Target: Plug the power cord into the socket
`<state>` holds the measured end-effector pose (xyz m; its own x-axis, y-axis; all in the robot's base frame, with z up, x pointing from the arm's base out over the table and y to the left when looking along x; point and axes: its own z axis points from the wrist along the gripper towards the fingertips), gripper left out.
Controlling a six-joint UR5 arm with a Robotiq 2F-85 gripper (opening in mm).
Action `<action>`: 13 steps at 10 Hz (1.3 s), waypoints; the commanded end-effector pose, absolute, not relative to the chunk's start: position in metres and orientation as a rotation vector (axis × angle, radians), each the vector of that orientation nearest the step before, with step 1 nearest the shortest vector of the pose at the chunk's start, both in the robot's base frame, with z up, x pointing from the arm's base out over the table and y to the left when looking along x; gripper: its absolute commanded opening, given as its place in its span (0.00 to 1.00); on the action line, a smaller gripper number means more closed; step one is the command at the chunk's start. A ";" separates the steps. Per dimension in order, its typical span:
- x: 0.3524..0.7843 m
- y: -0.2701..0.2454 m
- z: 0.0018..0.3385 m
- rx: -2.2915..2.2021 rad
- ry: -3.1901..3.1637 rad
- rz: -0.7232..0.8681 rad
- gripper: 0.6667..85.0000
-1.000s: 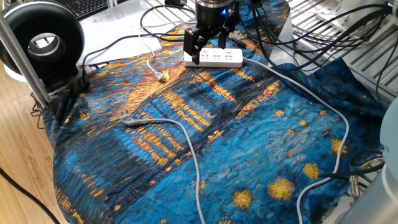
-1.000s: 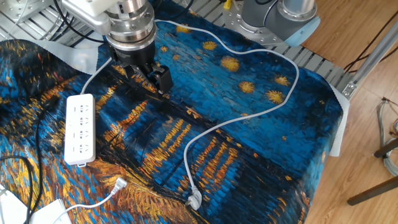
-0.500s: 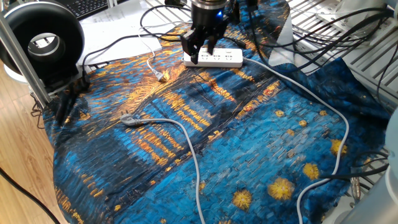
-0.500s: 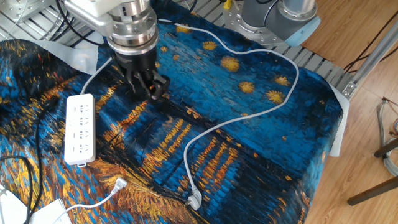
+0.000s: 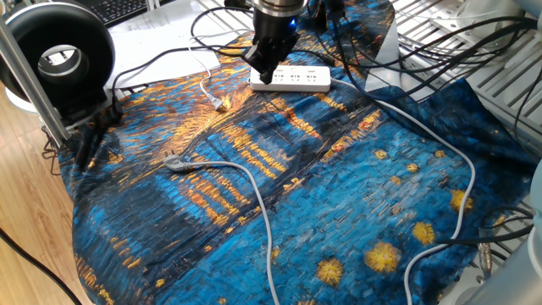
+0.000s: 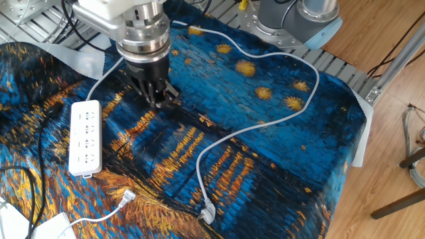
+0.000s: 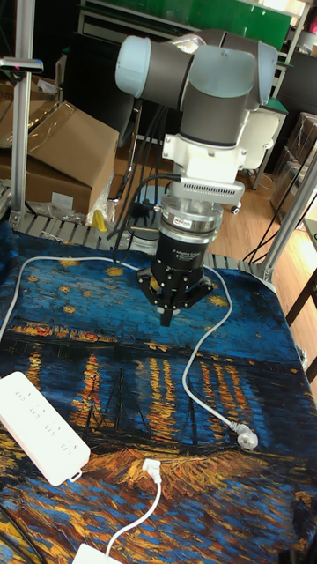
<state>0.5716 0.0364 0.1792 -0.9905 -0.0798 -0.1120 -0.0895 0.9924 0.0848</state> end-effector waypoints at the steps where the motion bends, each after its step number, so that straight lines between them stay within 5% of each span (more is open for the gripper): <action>1: 0.563 0.049 0.170 -0.216 3.051 0.195 0.01; 5: 0.588 0.035 0.166 -0.444 2.929 0.043 0.01; 7: 0.570 0.062 0.163 -0.427 2.977 0.204 0.01; 9: 0.555 0.042 0.157 -0.577 3.024 0.068 0.01; 13: 0.537 0.084 0.157 -0.578 3.040 0.306 0.01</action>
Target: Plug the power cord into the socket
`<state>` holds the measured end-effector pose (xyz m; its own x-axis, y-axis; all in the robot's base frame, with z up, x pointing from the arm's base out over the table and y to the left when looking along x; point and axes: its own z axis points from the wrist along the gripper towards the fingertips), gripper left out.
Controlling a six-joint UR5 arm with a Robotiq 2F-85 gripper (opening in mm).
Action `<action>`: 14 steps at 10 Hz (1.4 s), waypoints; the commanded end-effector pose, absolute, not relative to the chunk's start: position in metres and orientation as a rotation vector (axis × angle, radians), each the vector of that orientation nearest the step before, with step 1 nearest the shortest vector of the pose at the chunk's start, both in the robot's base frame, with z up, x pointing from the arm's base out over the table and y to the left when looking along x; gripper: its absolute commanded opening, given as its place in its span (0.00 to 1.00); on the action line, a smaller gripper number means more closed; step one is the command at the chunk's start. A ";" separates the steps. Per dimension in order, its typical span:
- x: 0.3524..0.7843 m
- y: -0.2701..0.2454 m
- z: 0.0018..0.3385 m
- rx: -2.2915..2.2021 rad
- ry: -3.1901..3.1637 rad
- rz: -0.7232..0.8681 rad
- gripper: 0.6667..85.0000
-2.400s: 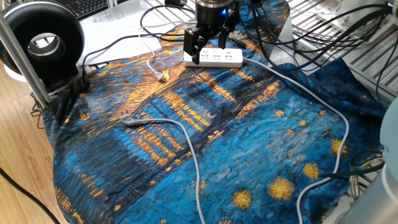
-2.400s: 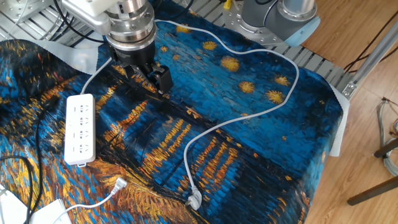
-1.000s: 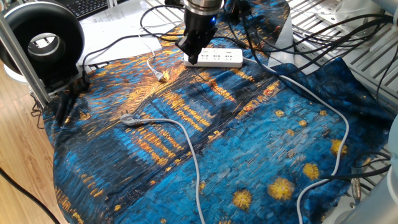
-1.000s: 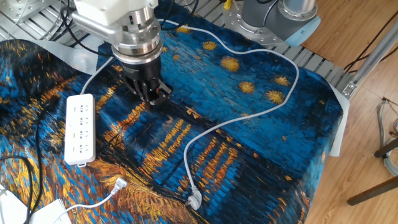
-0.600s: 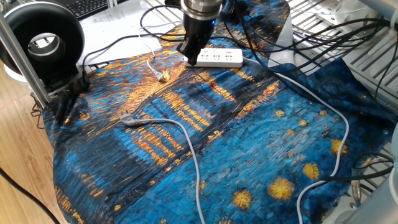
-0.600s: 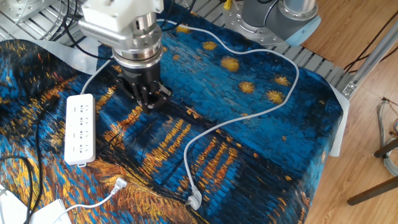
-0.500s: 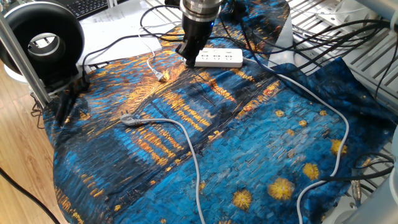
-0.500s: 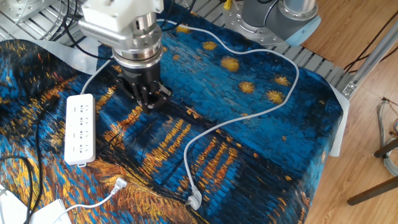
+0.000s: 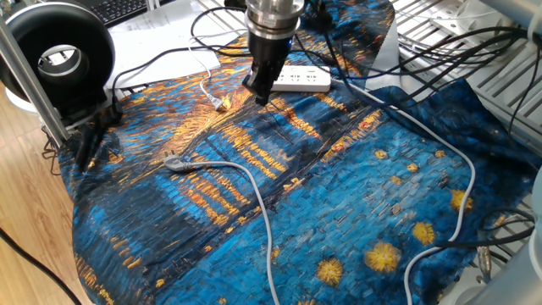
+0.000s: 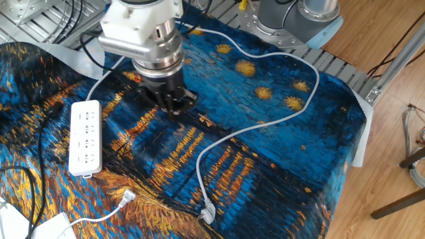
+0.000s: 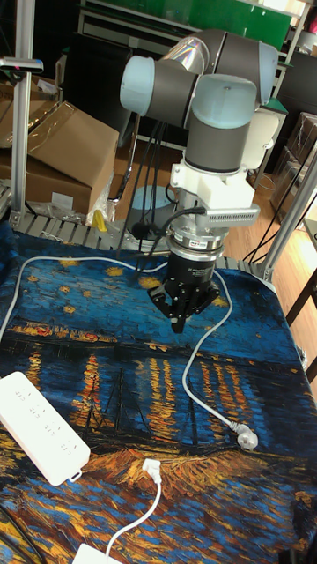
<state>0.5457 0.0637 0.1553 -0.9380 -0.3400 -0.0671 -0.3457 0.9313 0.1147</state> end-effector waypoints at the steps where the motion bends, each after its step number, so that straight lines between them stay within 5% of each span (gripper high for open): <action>1: 0.535 0.085 0.156 -0.595 3.041 0.303 0.01; 9: 0.528 0.064 0.149 -0.748 3.053 0.156 0.01; 11: 0.541 0.018 0.149 -0.961 2.993 -0.131 0.01; 13: 0.543 0.048 0.147 -0.862 2.987 0.041 0.01; 14: 0.558 0.047 0.137 -0.915 2.950 0.035 0.10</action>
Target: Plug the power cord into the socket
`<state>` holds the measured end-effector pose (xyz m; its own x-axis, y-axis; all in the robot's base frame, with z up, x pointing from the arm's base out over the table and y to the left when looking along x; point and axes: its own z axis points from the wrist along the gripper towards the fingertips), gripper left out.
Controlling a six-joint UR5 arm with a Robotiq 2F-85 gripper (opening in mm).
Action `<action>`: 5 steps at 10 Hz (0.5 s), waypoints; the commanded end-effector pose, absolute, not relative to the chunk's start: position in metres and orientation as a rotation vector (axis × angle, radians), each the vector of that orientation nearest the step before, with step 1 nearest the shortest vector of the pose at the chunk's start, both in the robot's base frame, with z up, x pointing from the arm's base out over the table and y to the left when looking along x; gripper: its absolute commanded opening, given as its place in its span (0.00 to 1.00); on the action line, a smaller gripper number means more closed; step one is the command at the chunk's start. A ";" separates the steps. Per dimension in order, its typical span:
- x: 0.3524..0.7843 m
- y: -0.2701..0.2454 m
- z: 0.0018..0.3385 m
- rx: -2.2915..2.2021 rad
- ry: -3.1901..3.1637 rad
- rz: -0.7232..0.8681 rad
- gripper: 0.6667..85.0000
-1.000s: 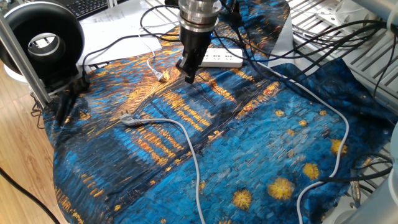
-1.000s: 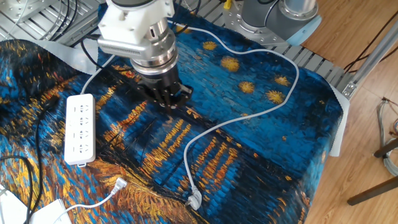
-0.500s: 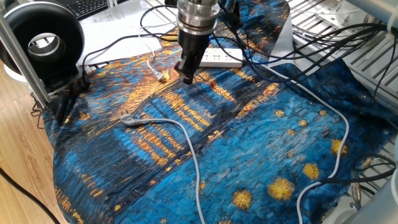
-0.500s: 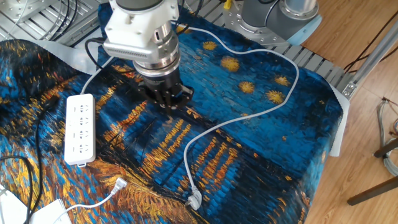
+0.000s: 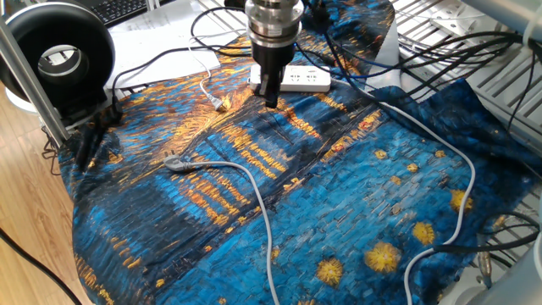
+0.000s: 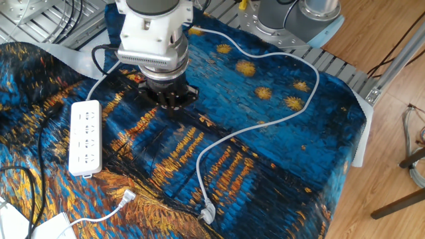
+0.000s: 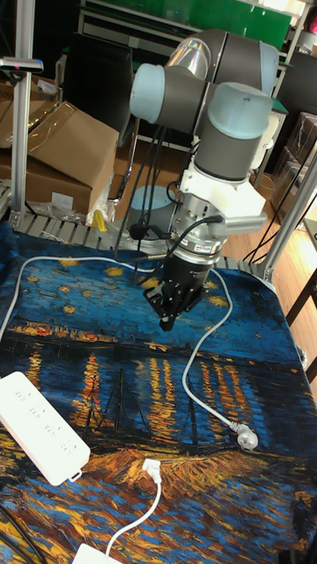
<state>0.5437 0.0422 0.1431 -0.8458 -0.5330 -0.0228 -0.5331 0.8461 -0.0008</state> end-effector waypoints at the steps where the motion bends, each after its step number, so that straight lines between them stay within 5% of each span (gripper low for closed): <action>1: 0.569 0.057 0.128 -0.926 2.925 0.069 0.13; 2: 0.575 0.068 0.122 -0.912 2.918 0.107 0.15; 4: 0.577 0.078 0.115 -0.982 2.921 0.126 0.36; 5: 0.580 0.069 0.108 -1.021 2.923 0.065 0.35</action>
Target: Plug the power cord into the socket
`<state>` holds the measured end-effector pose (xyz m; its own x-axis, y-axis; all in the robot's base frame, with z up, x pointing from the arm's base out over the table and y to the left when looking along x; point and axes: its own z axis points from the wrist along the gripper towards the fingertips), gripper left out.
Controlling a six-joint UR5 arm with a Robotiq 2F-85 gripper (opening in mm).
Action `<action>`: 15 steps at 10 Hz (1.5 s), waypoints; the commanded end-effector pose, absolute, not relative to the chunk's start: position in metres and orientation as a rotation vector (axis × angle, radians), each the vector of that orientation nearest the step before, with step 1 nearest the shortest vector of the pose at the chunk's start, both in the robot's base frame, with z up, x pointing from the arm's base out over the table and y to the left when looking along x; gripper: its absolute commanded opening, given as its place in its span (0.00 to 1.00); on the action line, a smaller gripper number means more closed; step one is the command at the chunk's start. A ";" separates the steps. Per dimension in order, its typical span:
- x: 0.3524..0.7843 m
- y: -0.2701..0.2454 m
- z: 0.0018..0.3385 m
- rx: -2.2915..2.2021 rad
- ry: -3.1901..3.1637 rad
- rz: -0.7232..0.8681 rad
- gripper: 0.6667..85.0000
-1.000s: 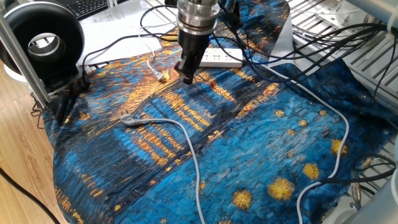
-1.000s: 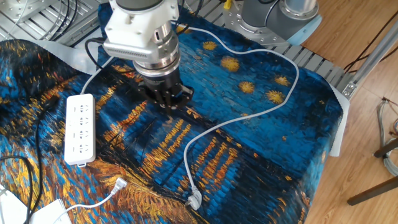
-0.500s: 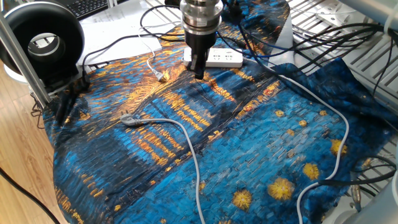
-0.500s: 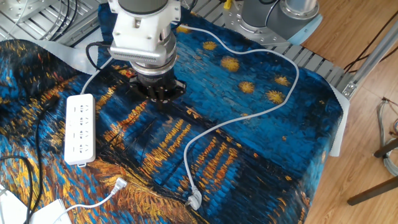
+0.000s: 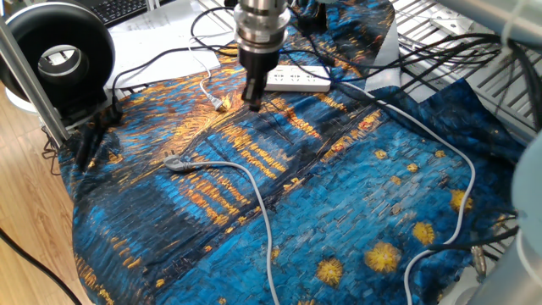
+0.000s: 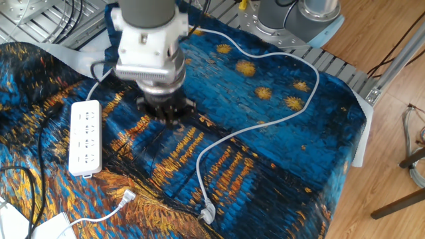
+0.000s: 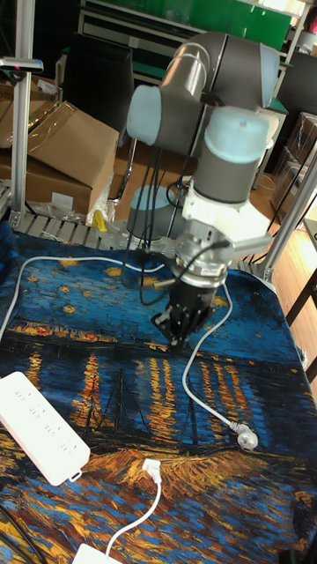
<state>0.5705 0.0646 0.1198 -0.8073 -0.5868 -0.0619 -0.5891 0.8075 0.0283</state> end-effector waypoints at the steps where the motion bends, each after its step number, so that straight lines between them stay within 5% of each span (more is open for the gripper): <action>1: 0.584 0.069 0.102 -1.011 2.924 0.061 0.34; 4: 0.583 0.080 0.099 -0.962 2.935 0.067 0.34; 6: 0.572 0.061 0.101 -0.869 3.018 -0.031 0.23; 9: 0.570 0.083 0.101 -0.896 2.991 0.096 0.32; 15: 0.649 0.073 0.092 -0.972 2.968 0.098 0.34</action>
<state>0.6262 0.0725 0.0970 -0.8092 -0.5872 -0.0209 -0.5874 0.8078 0.0488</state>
